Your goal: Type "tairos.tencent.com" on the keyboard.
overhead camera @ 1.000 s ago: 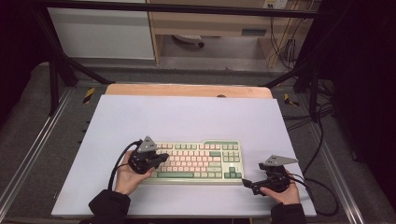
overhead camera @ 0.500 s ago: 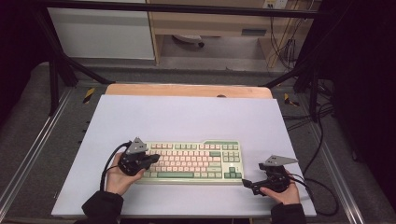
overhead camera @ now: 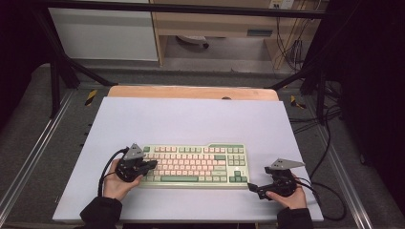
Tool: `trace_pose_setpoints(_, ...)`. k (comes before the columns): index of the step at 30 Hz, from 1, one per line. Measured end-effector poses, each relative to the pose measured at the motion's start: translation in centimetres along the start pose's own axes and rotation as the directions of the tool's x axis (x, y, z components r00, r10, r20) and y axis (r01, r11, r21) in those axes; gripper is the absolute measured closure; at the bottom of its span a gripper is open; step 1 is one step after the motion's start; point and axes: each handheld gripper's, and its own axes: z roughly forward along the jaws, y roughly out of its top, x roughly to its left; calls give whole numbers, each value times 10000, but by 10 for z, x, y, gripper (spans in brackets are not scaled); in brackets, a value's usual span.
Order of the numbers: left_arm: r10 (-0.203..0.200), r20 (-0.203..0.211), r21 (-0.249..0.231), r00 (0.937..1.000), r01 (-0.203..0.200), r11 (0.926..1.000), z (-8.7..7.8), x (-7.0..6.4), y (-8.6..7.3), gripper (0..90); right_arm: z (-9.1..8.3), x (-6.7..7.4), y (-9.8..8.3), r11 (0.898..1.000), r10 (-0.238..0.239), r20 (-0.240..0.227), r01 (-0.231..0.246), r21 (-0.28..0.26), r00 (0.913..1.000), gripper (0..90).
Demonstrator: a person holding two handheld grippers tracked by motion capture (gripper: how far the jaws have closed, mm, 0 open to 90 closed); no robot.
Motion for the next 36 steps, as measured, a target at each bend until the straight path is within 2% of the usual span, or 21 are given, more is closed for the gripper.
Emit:
trace_pose_setpoints(20,62,-42,85,10000,-62,9999,5,1,-6,898,0,1,0,10000,5,-13,-5,39,10000,4)
trace_pose_setpoints(36,55,-42,-210,10000,-56,9998,-7,0,-8,897,-1,11,9,9996,-262,-147,260,-126,9995,3)
